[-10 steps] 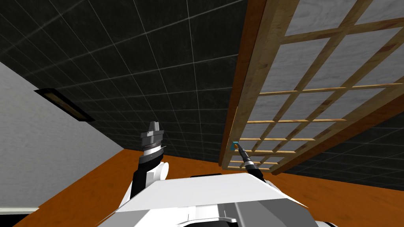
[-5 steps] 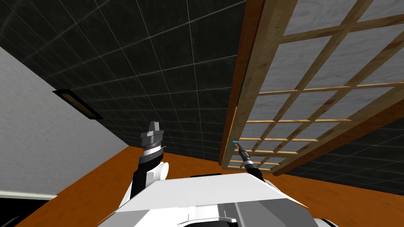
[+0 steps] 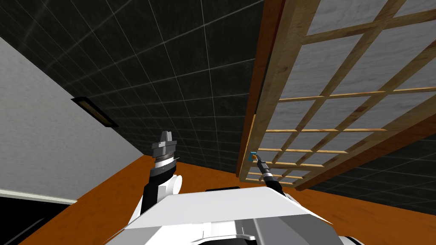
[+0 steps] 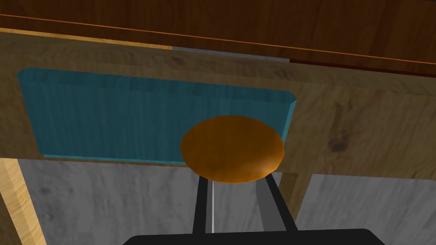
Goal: Pull the door open
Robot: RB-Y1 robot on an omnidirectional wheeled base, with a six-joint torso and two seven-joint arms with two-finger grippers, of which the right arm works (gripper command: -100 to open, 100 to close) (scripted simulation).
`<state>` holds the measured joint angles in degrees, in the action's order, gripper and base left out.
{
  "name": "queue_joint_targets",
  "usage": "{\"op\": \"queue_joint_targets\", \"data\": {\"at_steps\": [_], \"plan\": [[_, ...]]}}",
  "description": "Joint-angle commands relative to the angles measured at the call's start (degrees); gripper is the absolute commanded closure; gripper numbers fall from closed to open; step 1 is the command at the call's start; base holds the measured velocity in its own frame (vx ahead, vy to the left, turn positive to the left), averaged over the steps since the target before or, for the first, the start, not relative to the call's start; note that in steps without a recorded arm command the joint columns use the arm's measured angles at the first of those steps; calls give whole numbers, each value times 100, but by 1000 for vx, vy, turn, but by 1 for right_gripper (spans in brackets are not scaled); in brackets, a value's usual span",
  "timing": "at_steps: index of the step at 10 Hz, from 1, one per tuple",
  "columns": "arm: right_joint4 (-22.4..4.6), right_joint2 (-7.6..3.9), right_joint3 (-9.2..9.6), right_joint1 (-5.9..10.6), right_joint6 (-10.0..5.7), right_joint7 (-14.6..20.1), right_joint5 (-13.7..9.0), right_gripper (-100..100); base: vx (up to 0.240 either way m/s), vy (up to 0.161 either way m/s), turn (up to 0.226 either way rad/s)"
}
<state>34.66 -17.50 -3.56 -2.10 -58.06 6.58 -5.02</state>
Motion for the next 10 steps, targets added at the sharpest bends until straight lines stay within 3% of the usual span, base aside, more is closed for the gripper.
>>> {"op": "queue_joint_targets", "data": {"at_steps": [1, 2, 10], "plan": [[-135, 57, 65, 111, -83, 168, -13, 100, -34, -16, 34], [-135, 57, 65, 111, -83, 168, -13, 100, -16, -3, 1], [-156, 98, 221, 227, 39, 1358, -406, 100, -39, -15, 52]]}}
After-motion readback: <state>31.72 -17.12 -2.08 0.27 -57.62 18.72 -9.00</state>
